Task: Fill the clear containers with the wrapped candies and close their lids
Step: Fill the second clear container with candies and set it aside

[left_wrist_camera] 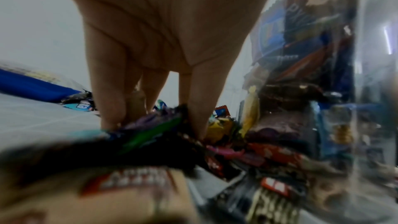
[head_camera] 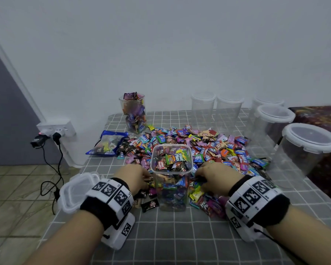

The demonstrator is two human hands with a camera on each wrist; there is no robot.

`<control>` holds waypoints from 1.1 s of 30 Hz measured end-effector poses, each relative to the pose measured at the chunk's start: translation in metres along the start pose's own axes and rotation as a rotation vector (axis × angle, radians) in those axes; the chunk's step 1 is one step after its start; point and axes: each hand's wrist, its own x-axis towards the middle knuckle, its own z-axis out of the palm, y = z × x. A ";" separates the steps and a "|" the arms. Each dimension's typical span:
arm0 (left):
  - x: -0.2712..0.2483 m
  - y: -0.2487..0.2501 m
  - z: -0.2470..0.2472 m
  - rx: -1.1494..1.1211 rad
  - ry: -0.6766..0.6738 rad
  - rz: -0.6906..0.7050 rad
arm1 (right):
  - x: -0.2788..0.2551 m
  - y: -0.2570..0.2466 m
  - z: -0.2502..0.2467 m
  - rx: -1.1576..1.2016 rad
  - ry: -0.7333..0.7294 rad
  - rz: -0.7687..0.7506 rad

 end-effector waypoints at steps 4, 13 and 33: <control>-0.001 0.001 -0.001 -0.015 0.080 -0.036 | 0.000 0.000 0.000 0.031 0.041 -0.001; 0.000 -0.004 0.002 -0.059 0.264 -0.026 | 0.001 -0.001 -0.001 0.031 0.118 0.020; -0.007 -0.008 0.002 -0.295 0.561 0.011 | -0.023 -0.025 -0.044 0.408 1.035 -0.183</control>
